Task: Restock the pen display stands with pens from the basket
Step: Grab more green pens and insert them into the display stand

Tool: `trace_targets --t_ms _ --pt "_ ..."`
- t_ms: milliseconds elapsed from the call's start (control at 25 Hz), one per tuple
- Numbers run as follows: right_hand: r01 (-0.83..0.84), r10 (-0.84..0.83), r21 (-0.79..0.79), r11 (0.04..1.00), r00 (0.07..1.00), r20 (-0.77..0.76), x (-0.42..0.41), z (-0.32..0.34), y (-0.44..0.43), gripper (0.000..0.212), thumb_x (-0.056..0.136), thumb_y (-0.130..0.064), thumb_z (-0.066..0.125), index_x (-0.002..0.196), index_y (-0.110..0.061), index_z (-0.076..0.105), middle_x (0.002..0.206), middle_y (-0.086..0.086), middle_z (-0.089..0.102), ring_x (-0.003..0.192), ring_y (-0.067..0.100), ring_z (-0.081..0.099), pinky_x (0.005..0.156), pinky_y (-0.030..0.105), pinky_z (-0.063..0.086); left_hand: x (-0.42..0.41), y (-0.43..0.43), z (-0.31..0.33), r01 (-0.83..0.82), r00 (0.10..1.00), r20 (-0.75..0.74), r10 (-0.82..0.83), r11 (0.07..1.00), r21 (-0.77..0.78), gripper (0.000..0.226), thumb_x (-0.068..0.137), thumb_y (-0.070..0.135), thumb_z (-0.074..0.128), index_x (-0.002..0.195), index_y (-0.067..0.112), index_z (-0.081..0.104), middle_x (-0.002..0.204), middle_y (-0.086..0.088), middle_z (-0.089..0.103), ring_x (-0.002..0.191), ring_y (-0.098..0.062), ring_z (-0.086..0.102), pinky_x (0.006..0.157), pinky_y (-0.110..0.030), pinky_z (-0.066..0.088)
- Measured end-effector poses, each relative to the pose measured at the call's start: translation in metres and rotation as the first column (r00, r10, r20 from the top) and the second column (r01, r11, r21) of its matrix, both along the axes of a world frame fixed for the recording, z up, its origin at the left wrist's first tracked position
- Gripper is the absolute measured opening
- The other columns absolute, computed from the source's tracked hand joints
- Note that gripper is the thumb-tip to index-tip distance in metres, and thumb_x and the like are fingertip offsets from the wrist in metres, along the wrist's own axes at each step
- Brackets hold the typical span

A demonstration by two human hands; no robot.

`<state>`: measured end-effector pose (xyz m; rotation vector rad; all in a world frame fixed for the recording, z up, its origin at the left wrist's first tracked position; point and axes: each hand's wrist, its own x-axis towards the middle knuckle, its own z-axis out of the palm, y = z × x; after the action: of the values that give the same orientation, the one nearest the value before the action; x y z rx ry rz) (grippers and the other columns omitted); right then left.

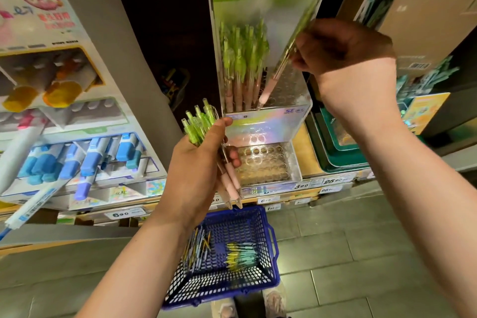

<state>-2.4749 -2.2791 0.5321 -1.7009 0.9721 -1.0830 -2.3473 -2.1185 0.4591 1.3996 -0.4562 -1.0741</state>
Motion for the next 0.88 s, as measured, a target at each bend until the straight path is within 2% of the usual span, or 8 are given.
trace_targets --t_ms 80,240,440,560,640,680,800,880 --pt "0.015 -0.016 -0.064 0.998 1.0 -0.009 0.002 0.002 -0.001 0.007 0.095 -0.013 0.067 0.1 -0.014 0.071 0.081 -0.007 0.073 0.076 0.011 0.075 0.078 0.032 0.062 -0.001 -0.001 0.0 0.021 1.0 -0.016 -0.021 1.0 0.005 0.024 0.096 0.043 0.061 0.095 0.024 0.076 0.065 -0.005 0.063 0.053 -0.025 0.062 0.052 -0.031 0.048" --pt "0.028 -0.034 -0.128 0.991 0.998 -0.043 0.005 0.0 0.0 0.015 0.095 -0.013 0.066 0.107 -0.006 0.072 0.084 -0.003 0.073 0.078 0.012 0.074 0.079 0.033 0.061 0.0 0.0 -0.001 0.033 0.999 -0.036 -0.034 0.999 -0.017 0.024 0.103 0.033 0.058 0.116 0.017 0.071 0.071 -0.008 0.065 0.062 -0.024 0.064 0.052 -0.031 0.052" --pt "0.01 -0.026 -0.21 0.978 0.997 -0.074 0.007 0.0 -0.002 0.015 0.094 -0.02 0.068 0.105 -0.013 0.074 0.086 -0.006 0.073 0.08 0.009 0.074 0.079 0.03 0.061 -0.001 0.007 -0.002 0.079 0.996 0.035 -0.08 0.997 0.018 0.028 0.1 0.039 0.056 0.121 0.026 0.068 0.077 -0.01 0.069 0.05 -0.03 0.061 0.039 -0.03 0.049" --pt "-0.041 0.015 -0.211 0.977 0.992 -0.125 0.01 -0.005 -0.004 0.015 0.092 -0.02 0.07 0.104 -0.014 0.075 0.085 -0.009 0.072 0.08 0.007 0.073 0.081 0.03 0.061 -0.004 0.006 -0.003 0.05 0.998 0.04 -0.05 0.999 0.011 0.024 0.094 0.043 0.058 0.102 0.027 0.074 0.07 -0.007 0.067 0.057 -0.032 0.056 0.051 -0.029 0.051" --pt "-0.097 0.044 -0.218 0.971 0.97 -0.237 0.014 -0.014 -0.003 0.015 0.091 -0.021 0.071 0.103 -0.015 0.076 0.085 -0.009 0.071 0.08 0.01 0.072 0.082 0.032 0.059 -0.006 0.005 -0.002 0.065 0.997 0.047 -0.065 0.998 0.002 0.023 0.09 0.046 0.059 0.085 0.031 0.075 0.068 -0.008 0.067 0.054 -0.031 0.056 0.051 -0.032 0.049" --pt "-0.105 0.032 -0.236 0.966 0.955 -0.294 0.015 -0.018 -0.001 0.015 0.091 -0.021 0.071 0.103 -0.015 0.077 0.085 -0.01 0.07 0.081 0.012 0.072 0.082 0.031 0.058 -0.006 0.006 -0.001 0.072 0.996 0.047 -0.071 0.997 -0.006 0.022 0.09 0.046 0.059 0.084 0.032 0.075 0.069 -0.008 0.067 0.052 -0.031 0.057 0.048 -0.032 0.048" --pt "-0.065 -0.032 -0.281 0.958 0.944 -0.327 0.016 -0.025 0.005 0.013 0.091 -0.022 0.072 0.101 -0.016 0.077 0.083 -0.015 0.066 0.079 0.011 0.071 0.079 0.024 0.055 -0.005 0.006 -0.002 0.071 0.996 0.05 -0.069 0.997 -0.023 0.02 0.096 0.038 0.059 0.099 0.028 0.076 0.075 -0.008 0.071 0.049 -0.028 0.059 0.042 -0.032 0.048" --pt "-0.048 -0.052 -0.283 0.958 0.94 -0.337 0.016 -0.024 0.006 0.012 0.09 -0.022 0.073 0.1 -0.017 0.077 0.083 -0.015 0.067 0.079 0.009 0.069 0.078 0.02 0.054 -0.004 0.005 -0.002 0.036 0.999 0.041 -0.035 0.999 -0.039 0.022 0.098 0.031 0.06 0.11 0.02 0.074 0.077 -0.009 0.071 0.06 -0.024 0.062 0.05 -0.031 0.052"
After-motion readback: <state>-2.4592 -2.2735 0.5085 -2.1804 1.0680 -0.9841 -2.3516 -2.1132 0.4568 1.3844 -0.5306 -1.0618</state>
